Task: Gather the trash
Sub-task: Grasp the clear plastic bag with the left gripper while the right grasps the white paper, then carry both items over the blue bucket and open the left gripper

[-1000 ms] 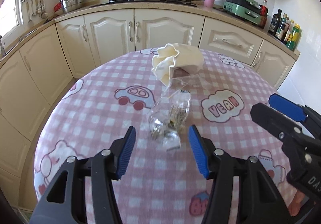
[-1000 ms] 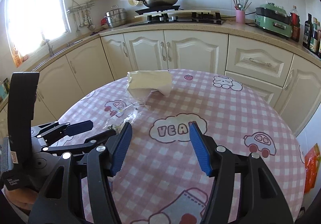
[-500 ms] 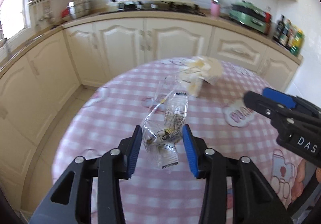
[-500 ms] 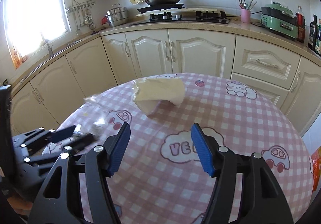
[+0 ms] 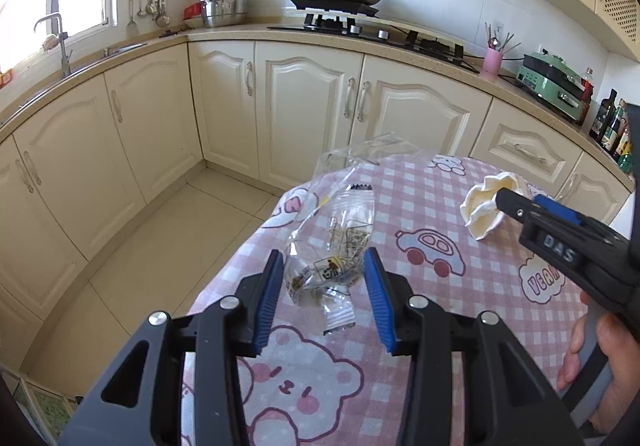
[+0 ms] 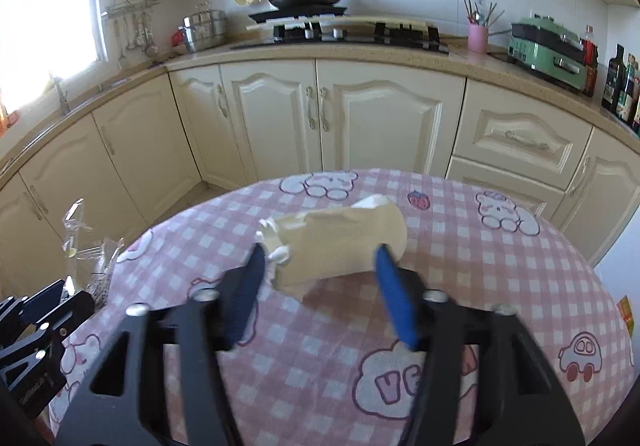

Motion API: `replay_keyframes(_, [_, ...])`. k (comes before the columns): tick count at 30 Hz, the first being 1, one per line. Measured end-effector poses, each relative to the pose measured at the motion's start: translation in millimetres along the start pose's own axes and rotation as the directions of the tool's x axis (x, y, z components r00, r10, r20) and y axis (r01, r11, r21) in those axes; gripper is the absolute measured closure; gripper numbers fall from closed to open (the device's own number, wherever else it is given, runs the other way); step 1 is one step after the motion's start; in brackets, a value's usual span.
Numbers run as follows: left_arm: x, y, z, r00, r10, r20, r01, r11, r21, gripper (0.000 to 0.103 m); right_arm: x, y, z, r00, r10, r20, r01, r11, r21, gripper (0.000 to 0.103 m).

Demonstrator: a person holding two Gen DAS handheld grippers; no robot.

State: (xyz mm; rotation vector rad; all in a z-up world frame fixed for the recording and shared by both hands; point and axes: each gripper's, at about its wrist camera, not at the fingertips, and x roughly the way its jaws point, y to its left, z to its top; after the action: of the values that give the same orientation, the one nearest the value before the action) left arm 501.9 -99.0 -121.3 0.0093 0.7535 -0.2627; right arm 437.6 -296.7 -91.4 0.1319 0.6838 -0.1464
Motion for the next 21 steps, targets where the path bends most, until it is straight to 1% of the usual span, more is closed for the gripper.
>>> replay_keyframes(1, [1, 1, -1, 1.0, -0.008, -0.002, 0.008, 1.0, 0.001, 0.062, 0, -1, -1, 1.0, -0.004, -0.003, 0.004, 1.0, -0.004, 0.067])
replay_keyframes(2, [1, 1, -2, 1.0, -0.02, -0.003, 0.02, 1.0, -0.001, 0.062, -1, -2, -2, 1.0, -0.006, 0.001, 0.006, 1.0, -0.01, 0.08])
replay_keyframes(3, [0, 0, -4, 1.0, -0.029, -0.004, 0.029, 1.0, -0.008, 0.062, -4, -4, -2, 1.0, -0.002, 0.002, 0.002, 1.0, -0.01, 0.086])
replay_keyframes(4, [-1, 1, -4, 0.999, -0.039, -0.003, 0.039, 0.999, -0.018, 0.062, -7, -5, -3, 1.0, 0.009, 0.001, -0.009, 1.0, -0.001, 0.095])
replay_keyframes(6, [-5, 3, -6, 0.999, -0.053, 0.001, 0.053, 0.998, -0.035, 0.062, -14, -8, -4, 1.0, 0.018, 0.001, -0.018, 1.0, 0.001, 0.096])
replay_keyframes(9, [-17, 4, -9, 0.998, -0.068, 0.01, 0.068, 0.997, -0.04, 0.062, -31, -6, -10, 0.999, 0.018, 0.026, -0.018, 1.0, -0.017, 0.097])
replay_keyframes(13, [-41, 11, -16, 0.997, -0.072, 0.029, 0.073, 0.996, -0.042, 0.062, -61, 7, -19, 0.997, 0.062, 0.051, -0.06, 0.997, -0.046, 0.097])
replay_keyframes(15, [-58, 21, -23, 0.997, -0.067, 0.04, 0.069, 0.996, -0.056, 0.062, -77, 17, -22, 0.993, 0.1, 0.058, -0.097, 0.994, -0.056, 0.097])
replay_keyframes(19, [-90, 45, -40, 0.997, -0.043, 0.06, 0.048, 0.995, -0.087, 0.062, -109, 51, -31, 0.98, 0.19, 0.064, -0.184, 0.979, -0.091, 0.097])
replay_keyframes(21, [-108, 60, -49, 0.997, -0.029, 0.07, 0.036, 0.994, -0.105, 0.062, -123, 74, -38, 0.968, 0.244, 0.06, -0.236, 0.965, -0.119, 0.096])
